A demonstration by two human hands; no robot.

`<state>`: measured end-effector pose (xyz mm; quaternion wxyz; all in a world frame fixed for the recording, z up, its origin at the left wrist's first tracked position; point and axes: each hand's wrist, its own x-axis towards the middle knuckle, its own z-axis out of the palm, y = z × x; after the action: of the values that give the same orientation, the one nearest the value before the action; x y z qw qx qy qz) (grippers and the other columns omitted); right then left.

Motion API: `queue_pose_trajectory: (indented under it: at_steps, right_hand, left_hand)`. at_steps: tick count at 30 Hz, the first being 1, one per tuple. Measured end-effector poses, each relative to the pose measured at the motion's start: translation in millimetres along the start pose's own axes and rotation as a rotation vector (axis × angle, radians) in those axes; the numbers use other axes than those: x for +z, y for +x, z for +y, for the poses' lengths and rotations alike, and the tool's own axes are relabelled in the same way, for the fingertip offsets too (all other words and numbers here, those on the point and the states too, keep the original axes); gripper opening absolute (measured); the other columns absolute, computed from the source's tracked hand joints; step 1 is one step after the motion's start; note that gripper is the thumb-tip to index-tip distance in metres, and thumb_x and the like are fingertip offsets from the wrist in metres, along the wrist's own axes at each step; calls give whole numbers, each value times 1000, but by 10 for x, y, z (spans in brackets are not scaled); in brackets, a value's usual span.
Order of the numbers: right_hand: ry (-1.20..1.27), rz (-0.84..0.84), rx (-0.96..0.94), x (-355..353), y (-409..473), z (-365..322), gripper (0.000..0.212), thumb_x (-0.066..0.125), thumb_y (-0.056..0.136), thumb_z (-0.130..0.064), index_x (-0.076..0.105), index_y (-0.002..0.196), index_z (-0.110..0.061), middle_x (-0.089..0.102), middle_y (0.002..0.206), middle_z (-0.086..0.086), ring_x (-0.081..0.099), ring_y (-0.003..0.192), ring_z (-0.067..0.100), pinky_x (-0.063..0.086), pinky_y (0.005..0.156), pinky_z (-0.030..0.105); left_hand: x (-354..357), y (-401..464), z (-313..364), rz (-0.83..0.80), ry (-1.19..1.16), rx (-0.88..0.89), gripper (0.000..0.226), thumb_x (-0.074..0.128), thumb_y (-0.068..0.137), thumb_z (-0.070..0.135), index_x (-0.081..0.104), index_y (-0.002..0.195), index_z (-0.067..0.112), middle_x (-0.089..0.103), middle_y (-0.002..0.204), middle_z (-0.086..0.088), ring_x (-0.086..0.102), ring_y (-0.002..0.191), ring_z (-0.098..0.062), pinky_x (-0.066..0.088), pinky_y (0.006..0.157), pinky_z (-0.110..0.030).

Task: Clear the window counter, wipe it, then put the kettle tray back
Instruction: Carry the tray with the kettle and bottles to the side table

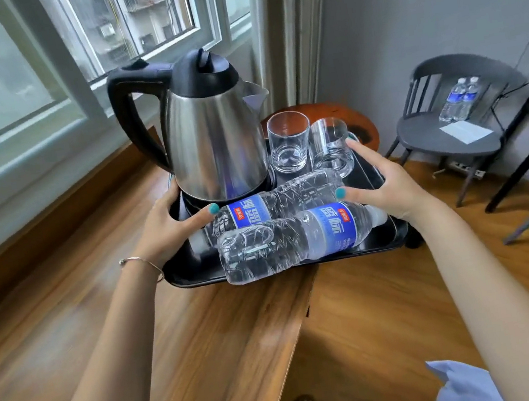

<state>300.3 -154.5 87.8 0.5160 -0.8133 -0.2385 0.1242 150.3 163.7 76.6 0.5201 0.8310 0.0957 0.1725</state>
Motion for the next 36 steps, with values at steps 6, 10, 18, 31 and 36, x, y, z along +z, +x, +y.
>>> queue_pose_trajectory:
  at_steps: [6, 10, 18, 31, 36]
  right_hand:
    - [-21, 61, -13, -350, 598, 148, 91, 78, 69, -44, 32, 147, -38, 35, 148, -18, 29, 141, 11, 29, 115, 39]
    - [19, 59, 1, -607, 903, 305, 86, 78, 77, -26, 33, 150, -30, 40, 139, -19, 37, 130, 3, 38, 93, 4]
    - [27, 12, 15, -1276, 1540, 752, 80, 75, 82, -14, 32, 149, -26, 39, 118, -35, 43, 94, -34, 37, 67, -6]
    - [-57, -91, -77, -2702, 2916, 1311, 86, 82, 71, -35, 38, 144, -44, 37, 145, -23, 28, 140, 3, 27, 114, 30]
    - [-32, -123, -85, -2926, 3345, 1451, 84, 81, 76, -21, 38, 146, -36, 39, 140, -26, 32, 136, -1, 28, 112, 24]
  left_hand:
    - [227, 827, 62, -45, 44, 19, 93, 76, 62, 58, 41, 144, 30, 52, 130, 33, 45, 119, 15, 29, 90, 5]
    - [454, 1191, 129, -54, 54, -10, 76, 79, 72, 44, 40, 136, 41, 52, 106, 52, 45, 105, 29, 31, 82, 5]
    - [1150, 1786, 272, -37, 81, -25, 67, 72, 68, 46, 37, 126, 49, 48, 98, 57, 43, 98, 34, 29, 77, 7]
    - [2459, 2897, 577, 131, 66, -49, 62, 74, 82, 19, 36, 125, 43, 53, 94, 51, 43, 91, 36, 30, 74, 8]
    - [2720, 3251, 579, 153, 58, -69, 61, 73, 82, 17, 38, 127, 39, 48, 109, 36, 45, 92, 34, 31, 76, 7]
